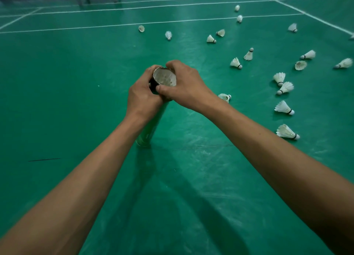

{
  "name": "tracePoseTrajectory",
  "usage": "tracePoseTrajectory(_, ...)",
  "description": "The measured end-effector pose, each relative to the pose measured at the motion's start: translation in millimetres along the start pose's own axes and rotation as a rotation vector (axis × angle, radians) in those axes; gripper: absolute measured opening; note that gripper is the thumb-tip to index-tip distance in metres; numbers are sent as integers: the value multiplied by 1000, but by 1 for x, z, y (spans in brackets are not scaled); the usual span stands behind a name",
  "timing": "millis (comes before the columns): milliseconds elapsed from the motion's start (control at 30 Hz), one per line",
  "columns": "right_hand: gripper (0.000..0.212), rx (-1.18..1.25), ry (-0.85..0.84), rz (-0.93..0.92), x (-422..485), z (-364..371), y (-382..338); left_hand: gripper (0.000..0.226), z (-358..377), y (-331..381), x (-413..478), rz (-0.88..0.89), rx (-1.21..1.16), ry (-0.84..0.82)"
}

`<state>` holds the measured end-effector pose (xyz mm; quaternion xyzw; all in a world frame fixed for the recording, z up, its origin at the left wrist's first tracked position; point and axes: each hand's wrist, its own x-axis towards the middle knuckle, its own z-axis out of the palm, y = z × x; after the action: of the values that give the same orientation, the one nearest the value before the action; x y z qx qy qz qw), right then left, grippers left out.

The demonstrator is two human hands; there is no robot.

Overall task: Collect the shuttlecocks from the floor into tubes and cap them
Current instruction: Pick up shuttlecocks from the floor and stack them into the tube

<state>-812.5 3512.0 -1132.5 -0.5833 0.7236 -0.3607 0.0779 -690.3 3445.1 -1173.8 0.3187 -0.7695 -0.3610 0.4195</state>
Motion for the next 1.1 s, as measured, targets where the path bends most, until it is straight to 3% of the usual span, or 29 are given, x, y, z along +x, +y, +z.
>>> tracePoseTrajectory(267,82,68,-13,98,-1,0,-4,54,-7,-7,2,-48,10,24)
tracePoseTrajectory(400,61,230,-41,258,3,8,-5,56,-11,-8,7,-92,31,41)
tracePoseTrajectory(500,55,315,10,278,15,20,-11,59,-21,-5,17,-111,59,60)
tracePoseTrajectory(700,77,503,89,291,57,16,-55,64,-60,17,58,-172,-4,134)
tracePoseTrajectory(867,76,558,14,345,97,-29,-128,57,-121,81,95,-261,1,147)
tracePoseTrajectory(1000,67,602,-61,338,135,-96,-212,63,-187,162,140,-306,-22,167)
tracePoseTrajectory(1100,55,669,-145,295,166,-153,-283,55,-248,224,178,-337,-59,210)
